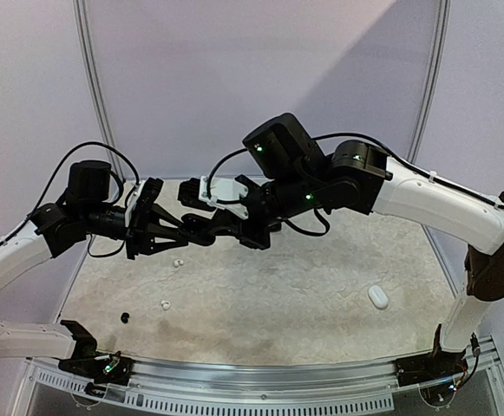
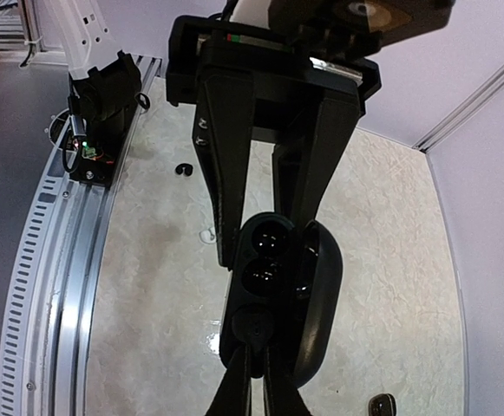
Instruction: Insert the wireless bluetooth earbuds into the charging case
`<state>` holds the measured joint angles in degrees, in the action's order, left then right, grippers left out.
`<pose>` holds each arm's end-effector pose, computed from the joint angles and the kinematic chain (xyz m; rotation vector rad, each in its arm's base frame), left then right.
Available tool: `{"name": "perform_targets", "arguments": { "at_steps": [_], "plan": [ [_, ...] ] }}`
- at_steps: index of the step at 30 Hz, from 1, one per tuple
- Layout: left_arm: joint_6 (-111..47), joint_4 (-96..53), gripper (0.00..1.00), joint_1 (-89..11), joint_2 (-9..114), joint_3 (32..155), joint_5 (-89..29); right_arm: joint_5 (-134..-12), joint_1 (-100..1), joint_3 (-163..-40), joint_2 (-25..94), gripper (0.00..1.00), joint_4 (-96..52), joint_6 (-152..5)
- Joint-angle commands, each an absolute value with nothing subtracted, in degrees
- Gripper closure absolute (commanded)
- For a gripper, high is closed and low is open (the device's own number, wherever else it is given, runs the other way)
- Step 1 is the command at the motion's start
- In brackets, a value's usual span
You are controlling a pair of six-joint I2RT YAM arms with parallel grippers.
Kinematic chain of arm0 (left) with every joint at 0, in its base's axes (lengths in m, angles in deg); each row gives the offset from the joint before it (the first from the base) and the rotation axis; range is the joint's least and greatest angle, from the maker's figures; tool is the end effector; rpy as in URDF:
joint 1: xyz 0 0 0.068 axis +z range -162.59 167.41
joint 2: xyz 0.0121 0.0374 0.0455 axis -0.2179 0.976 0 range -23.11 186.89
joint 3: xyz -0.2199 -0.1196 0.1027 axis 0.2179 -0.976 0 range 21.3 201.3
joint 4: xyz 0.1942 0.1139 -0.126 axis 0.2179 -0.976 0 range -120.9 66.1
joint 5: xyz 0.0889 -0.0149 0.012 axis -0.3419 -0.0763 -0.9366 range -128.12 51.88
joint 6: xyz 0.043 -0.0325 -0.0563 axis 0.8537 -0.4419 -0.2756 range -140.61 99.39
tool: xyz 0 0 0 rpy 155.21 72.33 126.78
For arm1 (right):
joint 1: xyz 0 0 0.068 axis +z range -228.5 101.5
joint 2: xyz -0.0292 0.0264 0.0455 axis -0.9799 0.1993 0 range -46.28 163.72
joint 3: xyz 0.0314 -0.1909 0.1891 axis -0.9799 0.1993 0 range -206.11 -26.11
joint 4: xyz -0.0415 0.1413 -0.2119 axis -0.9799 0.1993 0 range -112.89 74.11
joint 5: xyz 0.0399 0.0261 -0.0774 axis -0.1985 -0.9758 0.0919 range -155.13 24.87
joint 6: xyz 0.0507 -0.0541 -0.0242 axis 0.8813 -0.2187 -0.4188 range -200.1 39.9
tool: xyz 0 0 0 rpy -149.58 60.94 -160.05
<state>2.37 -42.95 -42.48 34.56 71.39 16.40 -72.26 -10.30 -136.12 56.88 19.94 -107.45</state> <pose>0.1705 -0.1606 0.3117 1.3698 1.4147 -1.0349 0.1503 0.3982 0.3743 -1.7094 1.4550 0.5302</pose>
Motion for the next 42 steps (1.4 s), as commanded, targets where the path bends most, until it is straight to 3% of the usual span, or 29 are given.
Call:
{"name": "perform_targets", "arguments": {
  "at_steps": [1, 16, 25, 27, 31, 35, 39, 42],
  "plan": [
    [3.46, -40.73, 1.0, -43.79, 33.51, 71.14, 17.6, -69.57, -10.04, -137.2, 58.66, 0.91, 20.63, -107.83],
    [-1.82, -39.38, 1.0, -43.63, 33.23, 70.09, 15.74, -67.89, -10.05, -137.37, 57.8, 0.77, 17.41, -106.68],
    [-13.38, -31.99, 1.0, -42.61, 32.81, 67.59, 13.75, -71.39, -11.69, -133.14, 49.35, 0.7, 6.21, -99.39],
    [-16.49, -28.43, 1.0, -42.41, 32.69, 67.28, 13.23, -73.41, -13.3, -129.39, 46.5, 0.64, 1.4, -96.09],
    [-25.39, -18.35, 1.0, -41.33, 32.5, 66.92, 12.25, -77.24, -18.11, -119.6, 41.53, 0.4, -9.57, -85.59],
    [-32.33, -11.22, 1.0, -40.81, 32.46, 67.72, 12.16, -78.03, -19.52, -114.68, 41.36, 0.26, -15.87, -77.53],
    [-38.41, -5.76, 1.0, -40.84, 32.44, 68.1, 11.43, -80.97, -19.62, -112.92, 43.77, 0.26, -21.68, -74.14],
    [-40.57, -3.28, 1.0, -40.8, 32.47, 68.15, 10.53, -84.24, -19.61, -112.16, 45.11, 0.31, -26.8, -72.34]
  ]
}}
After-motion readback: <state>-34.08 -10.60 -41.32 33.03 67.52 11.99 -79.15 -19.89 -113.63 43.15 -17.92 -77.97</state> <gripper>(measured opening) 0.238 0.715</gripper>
